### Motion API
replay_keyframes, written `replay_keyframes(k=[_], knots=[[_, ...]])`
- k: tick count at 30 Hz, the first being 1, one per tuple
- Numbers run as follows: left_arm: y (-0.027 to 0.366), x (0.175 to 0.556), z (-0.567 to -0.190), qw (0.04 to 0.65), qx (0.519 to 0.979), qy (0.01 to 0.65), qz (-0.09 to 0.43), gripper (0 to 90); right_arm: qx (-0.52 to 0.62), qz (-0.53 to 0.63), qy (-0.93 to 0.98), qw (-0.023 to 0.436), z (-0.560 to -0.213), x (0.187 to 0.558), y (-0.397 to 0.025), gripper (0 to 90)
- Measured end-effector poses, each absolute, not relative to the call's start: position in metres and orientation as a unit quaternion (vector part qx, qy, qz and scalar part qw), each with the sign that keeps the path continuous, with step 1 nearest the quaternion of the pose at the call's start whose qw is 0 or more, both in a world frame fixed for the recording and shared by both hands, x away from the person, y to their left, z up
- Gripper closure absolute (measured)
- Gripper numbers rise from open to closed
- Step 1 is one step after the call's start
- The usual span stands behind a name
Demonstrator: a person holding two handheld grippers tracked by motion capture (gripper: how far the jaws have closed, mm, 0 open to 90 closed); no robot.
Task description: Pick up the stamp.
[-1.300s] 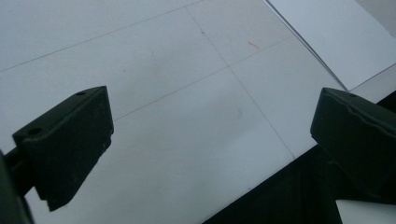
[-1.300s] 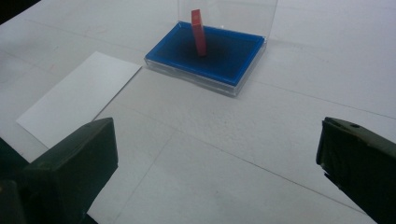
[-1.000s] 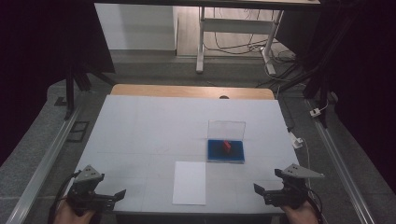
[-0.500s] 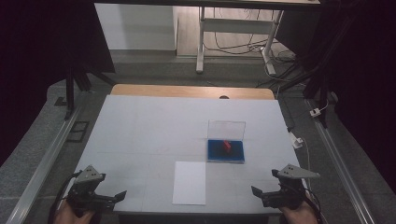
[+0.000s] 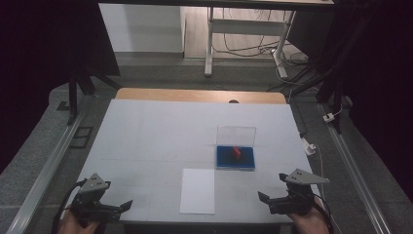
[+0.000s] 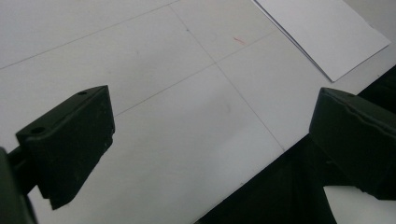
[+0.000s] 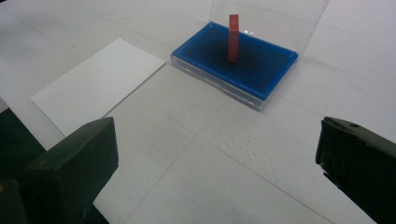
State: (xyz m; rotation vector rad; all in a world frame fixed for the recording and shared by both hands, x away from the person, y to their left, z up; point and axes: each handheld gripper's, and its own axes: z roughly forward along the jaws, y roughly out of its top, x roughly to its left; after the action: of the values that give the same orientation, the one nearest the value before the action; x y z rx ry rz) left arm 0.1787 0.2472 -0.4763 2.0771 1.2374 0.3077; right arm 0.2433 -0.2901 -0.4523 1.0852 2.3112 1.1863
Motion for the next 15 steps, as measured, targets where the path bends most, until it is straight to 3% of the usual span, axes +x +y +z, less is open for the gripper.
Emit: replay_keyframes(k=[15], knots=[[0.248,0.179,-0.476,0.347,0.8,0.476,0.117,0.7,0.35,0.418,0.821,0.17,-0.453,0.255,-0.276,0.0]])
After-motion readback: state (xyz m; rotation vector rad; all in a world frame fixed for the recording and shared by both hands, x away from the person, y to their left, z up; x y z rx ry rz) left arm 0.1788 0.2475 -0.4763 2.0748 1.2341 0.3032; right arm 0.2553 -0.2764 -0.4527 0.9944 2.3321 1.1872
